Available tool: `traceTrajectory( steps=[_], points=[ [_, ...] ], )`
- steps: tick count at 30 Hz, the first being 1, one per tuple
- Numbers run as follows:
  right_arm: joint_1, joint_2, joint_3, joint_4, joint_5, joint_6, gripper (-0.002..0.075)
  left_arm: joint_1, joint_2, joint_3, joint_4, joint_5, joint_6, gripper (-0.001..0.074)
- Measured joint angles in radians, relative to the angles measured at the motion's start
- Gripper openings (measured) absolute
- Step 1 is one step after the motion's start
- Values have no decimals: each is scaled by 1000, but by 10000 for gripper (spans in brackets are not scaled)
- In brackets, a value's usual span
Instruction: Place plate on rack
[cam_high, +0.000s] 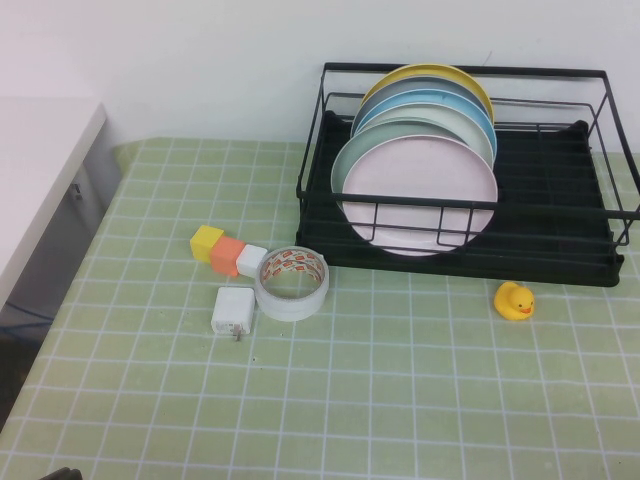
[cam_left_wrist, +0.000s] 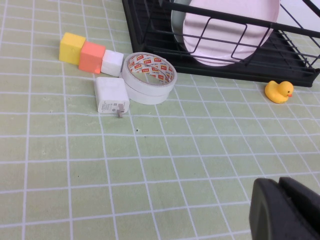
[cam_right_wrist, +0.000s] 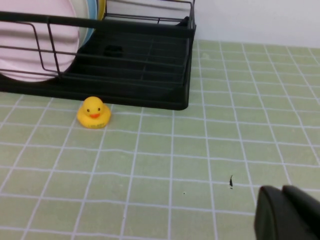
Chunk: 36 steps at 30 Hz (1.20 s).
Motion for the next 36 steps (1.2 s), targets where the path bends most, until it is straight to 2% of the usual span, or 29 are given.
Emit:
traceTrajectory(
  steps=[9,36],
  points=[
    [64,0,0,-5,2,-6,0,0,0,0,0,0,0,-1],
    [66,0,0,-15,5,20,0,0,0,0,0,1,0,-1]
  ],
)
